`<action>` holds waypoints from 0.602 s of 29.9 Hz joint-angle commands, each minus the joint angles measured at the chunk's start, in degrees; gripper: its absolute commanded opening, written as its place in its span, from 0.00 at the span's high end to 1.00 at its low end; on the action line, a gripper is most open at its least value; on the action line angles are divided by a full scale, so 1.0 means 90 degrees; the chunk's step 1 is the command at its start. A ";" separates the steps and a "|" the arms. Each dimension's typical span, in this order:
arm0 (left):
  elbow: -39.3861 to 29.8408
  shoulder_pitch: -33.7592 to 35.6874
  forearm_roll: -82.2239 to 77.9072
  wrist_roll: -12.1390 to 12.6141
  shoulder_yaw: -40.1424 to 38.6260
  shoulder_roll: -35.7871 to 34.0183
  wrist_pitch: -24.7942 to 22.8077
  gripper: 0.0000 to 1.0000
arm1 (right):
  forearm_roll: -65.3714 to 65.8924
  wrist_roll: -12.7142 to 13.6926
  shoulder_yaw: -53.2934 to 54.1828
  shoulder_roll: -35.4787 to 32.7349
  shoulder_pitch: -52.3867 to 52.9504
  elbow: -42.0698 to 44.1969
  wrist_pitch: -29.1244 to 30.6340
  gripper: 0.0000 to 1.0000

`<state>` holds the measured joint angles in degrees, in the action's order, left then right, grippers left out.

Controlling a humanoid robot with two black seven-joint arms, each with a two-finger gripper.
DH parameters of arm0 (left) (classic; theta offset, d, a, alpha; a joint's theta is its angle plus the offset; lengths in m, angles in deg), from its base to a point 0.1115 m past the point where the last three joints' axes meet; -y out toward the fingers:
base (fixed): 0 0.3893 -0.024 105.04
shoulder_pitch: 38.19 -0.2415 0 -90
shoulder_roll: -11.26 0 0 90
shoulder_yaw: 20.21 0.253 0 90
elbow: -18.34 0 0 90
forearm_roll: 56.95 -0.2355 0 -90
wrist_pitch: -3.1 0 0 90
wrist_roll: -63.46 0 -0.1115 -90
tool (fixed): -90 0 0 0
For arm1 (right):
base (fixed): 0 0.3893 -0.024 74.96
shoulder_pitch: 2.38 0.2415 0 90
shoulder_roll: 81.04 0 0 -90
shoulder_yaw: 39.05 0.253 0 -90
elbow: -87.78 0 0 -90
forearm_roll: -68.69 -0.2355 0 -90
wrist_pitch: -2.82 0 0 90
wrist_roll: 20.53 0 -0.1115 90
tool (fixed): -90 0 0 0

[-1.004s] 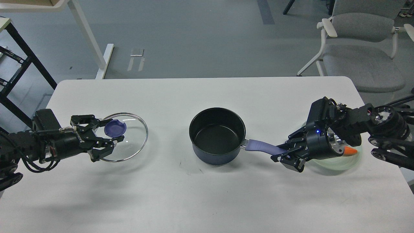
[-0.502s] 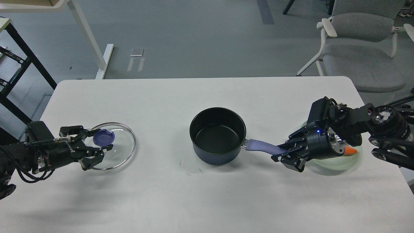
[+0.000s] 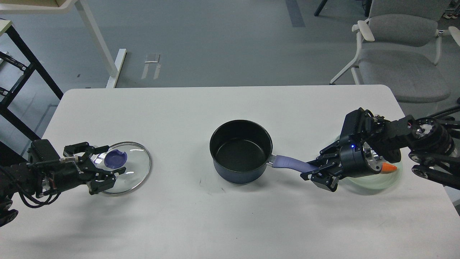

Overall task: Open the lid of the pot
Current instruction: 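Open the left gripper and raise it away from the lid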

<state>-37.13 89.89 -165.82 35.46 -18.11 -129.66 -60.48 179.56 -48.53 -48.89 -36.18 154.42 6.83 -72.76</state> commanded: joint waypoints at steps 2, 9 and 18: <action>-0.0329 0.0086 0.0835 0.0000 -0.0018 -0.0113 -0.0142 0.02 | -0.0005 0.0000 0.0000 -0.0003 0.0009 0.0000 0.0000 0.67; -0.1345 0.0925 0.3887 0.0000 -0.0154 -0.0533 -0.1926 0.02 | -0.0005 0.0000 0.0000 -0.0003 0.0009 0.0000 0.0000 0.59; -0.1444 0.1297 0.8597 0.0000 -0.0730 -0.0552 -0.4320 0.01 | -0.0073 0.0000 0.0029 -0.0130 0.0038 -0.0019 -0.0010 0.04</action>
<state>-50.26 101.35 -98.07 35.49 -22.90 -134.72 -93.37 179.05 -48.53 -48.75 -36.77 154.66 6.73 -72.82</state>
